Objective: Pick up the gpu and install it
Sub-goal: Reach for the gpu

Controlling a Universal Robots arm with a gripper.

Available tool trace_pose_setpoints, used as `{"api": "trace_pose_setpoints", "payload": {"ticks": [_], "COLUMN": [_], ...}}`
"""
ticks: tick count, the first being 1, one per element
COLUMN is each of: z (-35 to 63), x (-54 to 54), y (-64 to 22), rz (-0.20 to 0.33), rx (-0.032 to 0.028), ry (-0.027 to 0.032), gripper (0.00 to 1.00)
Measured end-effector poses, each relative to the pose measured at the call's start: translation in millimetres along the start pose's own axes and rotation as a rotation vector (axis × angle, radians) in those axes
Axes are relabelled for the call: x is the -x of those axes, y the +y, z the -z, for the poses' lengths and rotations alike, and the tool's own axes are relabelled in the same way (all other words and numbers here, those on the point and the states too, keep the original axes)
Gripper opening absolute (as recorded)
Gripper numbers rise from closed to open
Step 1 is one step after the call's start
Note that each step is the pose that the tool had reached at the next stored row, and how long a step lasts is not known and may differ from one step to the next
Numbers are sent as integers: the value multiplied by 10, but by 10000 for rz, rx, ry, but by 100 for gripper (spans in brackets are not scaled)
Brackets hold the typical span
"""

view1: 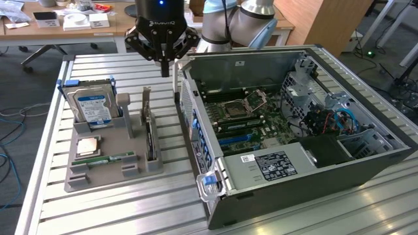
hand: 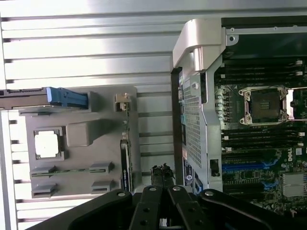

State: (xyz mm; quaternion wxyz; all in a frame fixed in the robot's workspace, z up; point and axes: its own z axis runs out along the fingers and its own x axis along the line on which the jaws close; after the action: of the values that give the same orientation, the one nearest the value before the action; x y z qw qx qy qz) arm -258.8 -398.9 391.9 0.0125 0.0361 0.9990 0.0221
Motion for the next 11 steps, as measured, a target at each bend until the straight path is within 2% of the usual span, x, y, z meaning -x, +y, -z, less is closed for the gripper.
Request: {"api": "trace_pose_setpoints", "payload": {"ticks": [11], "z": [3], "x": [-199], "y": [-14], "rz": [-1], "rx": [0], "ry": [0], "gripper": [11]}}
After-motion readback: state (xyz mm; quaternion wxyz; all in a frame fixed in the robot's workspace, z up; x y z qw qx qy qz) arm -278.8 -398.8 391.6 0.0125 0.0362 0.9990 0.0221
